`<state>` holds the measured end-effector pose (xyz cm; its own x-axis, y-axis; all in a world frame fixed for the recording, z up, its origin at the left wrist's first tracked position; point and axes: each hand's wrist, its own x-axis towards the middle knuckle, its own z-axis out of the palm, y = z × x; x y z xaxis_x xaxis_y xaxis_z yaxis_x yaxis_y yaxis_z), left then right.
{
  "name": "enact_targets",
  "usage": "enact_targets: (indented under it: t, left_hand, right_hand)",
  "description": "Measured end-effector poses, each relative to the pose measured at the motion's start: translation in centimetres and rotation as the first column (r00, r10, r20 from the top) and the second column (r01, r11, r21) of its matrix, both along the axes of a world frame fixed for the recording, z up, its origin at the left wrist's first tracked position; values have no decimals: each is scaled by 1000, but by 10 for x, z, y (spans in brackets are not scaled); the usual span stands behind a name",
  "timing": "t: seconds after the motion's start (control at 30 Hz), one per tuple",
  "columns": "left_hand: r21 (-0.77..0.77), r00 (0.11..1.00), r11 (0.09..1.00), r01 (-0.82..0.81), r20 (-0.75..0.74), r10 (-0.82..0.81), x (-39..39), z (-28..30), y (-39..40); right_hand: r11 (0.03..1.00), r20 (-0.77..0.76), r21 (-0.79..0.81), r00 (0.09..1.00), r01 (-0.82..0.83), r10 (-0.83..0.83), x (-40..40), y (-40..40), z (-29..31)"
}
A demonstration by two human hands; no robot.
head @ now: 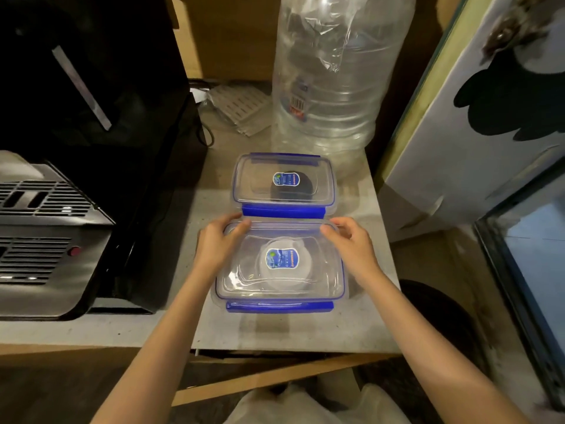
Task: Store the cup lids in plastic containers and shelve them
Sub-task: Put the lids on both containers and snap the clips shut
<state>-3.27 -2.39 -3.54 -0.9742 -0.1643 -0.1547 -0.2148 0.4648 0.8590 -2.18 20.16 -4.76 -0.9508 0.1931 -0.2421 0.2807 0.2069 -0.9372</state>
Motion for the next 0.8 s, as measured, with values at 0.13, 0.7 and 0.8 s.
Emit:
enact_targets:
  t: [0.13,0.7,0.8]
  left_hand:
    - [155,997,988,-13,76,1,1,-4,-6]
    - [386,993,922,-22,113,-23,10,-3,-5]
    - [399,998,917,30,36,-49,11,-2,-5]
  right_hand:
    - [996,58,-77,997,-51,56,4,6,4]
    - [990,14,-13,990,-142,143,0,-5,6]
    - [985,-68,15,983,-170,170,1,-4,6]
